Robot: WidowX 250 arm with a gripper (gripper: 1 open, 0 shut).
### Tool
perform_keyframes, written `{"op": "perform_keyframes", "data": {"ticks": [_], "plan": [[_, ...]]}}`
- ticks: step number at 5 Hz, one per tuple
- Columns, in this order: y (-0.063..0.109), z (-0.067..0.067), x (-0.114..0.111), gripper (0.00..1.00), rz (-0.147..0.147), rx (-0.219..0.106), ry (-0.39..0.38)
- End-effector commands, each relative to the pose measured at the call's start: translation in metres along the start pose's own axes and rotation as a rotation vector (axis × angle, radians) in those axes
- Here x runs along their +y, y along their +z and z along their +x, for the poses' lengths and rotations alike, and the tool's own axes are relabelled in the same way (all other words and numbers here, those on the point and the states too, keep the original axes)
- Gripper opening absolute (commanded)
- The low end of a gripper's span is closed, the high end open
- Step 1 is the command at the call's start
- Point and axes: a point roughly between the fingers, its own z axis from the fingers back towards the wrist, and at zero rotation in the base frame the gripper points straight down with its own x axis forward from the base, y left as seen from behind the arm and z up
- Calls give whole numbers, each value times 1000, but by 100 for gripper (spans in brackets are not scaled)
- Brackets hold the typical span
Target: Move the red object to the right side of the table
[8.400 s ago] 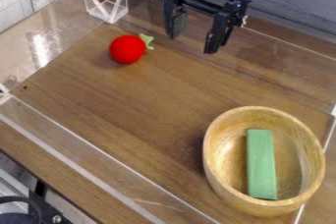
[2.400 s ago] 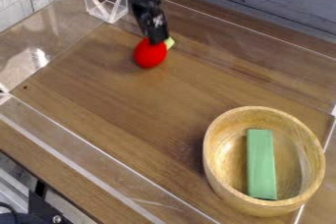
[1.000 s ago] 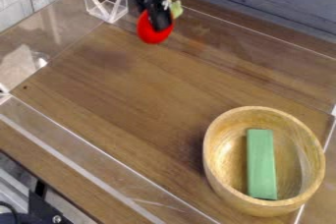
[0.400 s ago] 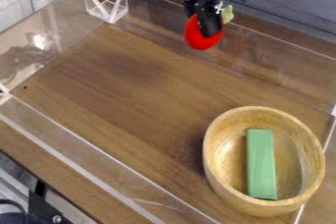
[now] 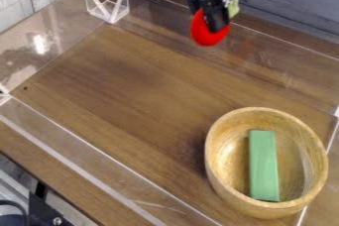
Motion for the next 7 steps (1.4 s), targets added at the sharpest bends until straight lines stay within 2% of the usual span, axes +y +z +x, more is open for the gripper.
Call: {"op": "perform_keyframes", "data": {"ticks": [1,2,3,5,7], "plan": [[26,5,-33,0,13,-54,-24],[26,7,-48,0,-2,-81,33],[19,7,-59,0,-18,-90,81],[-2,-2,-68,0,-73,-47,84],[-42,-17,-66,0,-69,-17,167]]}}
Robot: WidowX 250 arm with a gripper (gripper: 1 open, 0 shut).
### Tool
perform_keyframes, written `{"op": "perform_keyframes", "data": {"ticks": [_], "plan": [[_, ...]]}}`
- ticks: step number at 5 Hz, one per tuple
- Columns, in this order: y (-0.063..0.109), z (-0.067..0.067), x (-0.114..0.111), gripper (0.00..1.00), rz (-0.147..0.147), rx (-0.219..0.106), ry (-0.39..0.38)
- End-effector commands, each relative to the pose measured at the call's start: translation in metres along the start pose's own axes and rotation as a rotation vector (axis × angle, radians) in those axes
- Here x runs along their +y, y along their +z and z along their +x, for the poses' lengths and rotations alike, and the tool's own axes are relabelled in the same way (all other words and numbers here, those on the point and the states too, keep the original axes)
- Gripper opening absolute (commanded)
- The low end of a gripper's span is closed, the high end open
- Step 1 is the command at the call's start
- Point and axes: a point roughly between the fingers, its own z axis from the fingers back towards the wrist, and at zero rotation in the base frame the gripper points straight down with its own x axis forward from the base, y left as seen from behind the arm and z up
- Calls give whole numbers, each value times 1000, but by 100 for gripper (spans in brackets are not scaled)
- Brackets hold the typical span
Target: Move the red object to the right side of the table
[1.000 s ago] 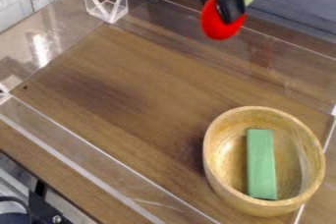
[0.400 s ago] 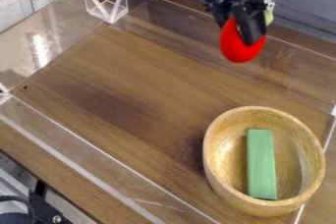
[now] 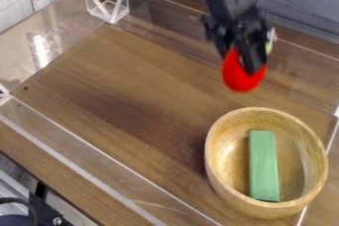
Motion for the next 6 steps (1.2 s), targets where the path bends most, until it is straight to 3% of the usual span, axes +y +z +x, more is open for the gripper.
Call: {"op": "perform_keyframes", "data": {"ticks": [1,2,4,5,6], "plan": [[-6,21,-4,0,45,2,-22],[-20,40,1,0,88,12,-7],[-17,47,17,0,161,22,86],[-15,47,24,0,190,23,131],[-20,58,34,0,208,36,140]]}}
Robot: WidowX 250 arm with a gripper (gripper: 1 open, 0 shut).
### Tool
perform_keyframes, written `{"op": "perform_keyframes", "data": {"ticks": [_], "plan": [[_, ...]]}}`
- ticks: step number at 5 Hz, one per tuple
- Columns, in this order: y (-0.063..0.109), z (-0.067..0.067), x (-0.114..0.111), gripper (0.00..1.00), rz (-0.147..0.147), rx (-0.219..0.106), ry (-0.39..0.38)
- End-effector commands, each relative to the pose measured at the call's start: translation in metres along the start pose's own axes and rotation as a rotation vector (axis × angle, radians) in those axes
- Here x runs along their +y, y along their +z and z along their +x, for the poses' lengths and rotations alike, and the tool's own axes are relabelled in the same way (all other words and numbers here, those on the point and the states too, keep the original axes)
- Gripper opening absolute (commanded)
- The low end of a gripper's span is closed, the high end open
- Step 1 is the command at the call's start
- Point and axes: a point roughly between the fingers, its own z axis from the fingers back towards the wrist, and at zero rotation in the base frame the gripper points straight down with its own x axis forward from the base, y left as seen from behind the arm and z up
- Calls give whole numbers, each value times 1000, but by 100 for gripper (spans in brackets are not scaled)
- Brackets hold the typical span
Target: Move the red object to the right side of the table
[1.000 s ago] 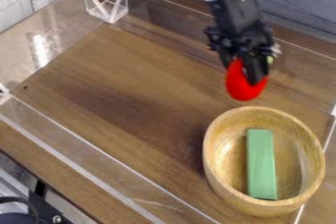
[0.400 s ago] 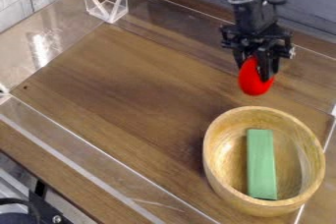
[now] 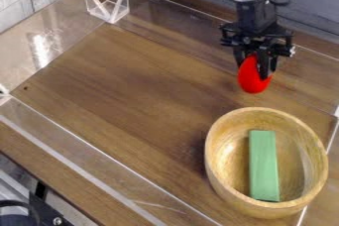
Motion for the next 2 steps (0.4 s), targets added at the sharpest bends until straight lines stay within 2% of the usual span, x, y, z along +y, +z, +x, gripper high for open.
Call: {"op": "perform_keyframes", "data": {"ticks": [1,2], "plan": [[17,11,2,0,16,-58,1],[8,10,3,0,28,-55,20]]}}
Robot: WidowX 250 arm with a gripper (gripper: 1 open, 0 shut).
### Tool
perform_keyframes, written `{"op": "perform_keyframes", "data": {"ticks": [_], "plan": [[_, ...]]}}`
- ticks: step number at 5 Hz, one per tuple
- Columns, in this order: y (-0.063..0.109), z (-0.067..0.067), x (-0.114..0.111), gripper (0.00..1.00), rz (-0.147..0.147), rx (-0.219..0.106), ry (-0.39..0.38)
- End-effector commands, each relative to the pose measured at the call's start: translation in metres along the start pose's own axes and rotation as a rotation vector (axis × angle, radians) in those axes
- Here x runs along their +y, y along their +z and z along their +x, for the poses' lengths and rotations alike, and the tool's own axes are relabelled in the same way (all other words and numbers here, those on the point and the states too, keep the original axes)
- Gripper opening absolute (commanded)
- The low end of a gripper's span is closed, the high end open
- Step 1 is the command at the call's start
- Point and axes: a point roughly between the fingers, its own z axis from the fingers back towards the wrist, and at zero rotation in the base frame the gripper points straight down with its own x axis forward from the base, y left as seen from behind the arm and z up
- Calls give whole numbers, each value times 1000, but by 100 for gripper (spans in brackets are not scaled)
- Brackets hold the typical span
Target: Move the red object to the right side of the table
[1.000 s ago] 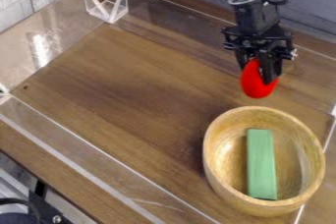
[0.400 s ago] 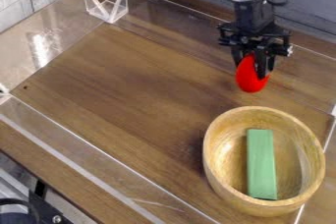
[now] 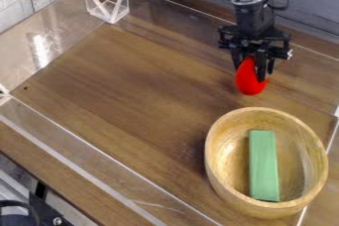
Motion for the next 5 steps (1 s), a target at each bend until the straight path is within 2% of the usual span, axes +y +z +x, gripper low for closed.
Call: {"op": "perform_keyframes", "data": {"ticks": [1,2,3,4,5], "plan": [[6,3,-5,0,15,-45,6],[-5,2,-9,100,26,-50,-12],[-15,1,-12,100,40,-53,-36],[-7,2,-9,100,47,-45,-45],[6,-7,-4,100,55,-38,-44]]}}
